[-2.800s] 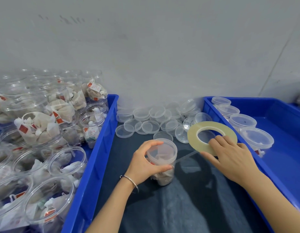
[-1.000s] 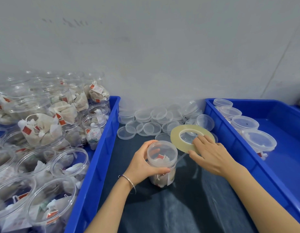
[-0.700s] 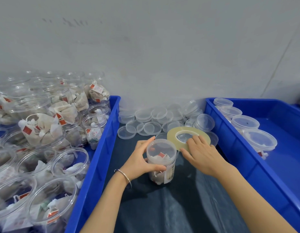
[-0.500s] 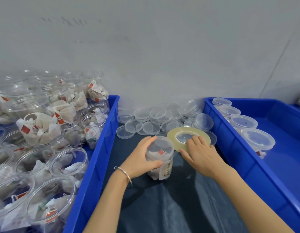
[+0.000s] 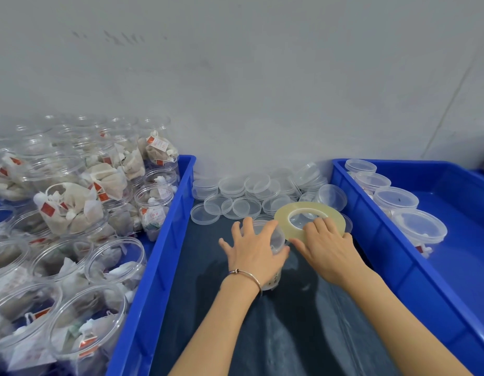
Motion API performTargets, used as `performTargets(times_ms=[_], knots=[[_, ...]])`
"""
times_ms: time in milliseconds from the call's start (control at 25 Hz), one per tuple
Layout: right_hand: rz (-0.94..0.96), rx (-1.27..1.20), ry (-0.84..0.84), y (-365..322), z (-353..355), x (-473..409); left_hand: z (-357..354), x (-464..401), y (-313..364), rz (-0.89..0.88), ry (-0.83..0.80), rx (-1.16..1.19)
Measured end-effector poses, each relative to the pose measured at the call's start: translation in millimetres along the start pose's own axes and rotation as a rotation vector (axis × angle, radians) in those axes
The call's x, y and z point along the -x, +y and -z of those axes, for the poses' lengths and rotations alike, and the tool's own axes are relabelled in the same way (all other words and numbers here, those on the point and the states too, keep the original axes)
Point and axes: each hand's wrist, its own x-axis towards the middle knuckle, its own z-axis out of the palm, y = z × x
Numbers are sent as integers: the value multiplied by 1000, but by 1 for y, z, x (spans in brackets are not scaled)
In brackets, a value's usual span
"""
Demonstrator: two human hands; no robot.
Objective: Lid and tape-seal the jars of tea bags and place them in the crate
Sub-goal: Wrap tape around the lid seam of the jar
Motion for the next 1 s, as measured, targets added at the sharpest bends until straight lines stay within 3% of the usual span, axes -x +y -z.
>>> performTargets(times_ms=[240,640,1000], knots=[[-6,5,24,-4,-2,-1,1,0,6,-1,3,-7],[-63,-3,21,-7,-5,1,-9,-4,12,7,170,-52],[-198,-48,37,-28,3,7,-2,-17,2,-3,115,36]])
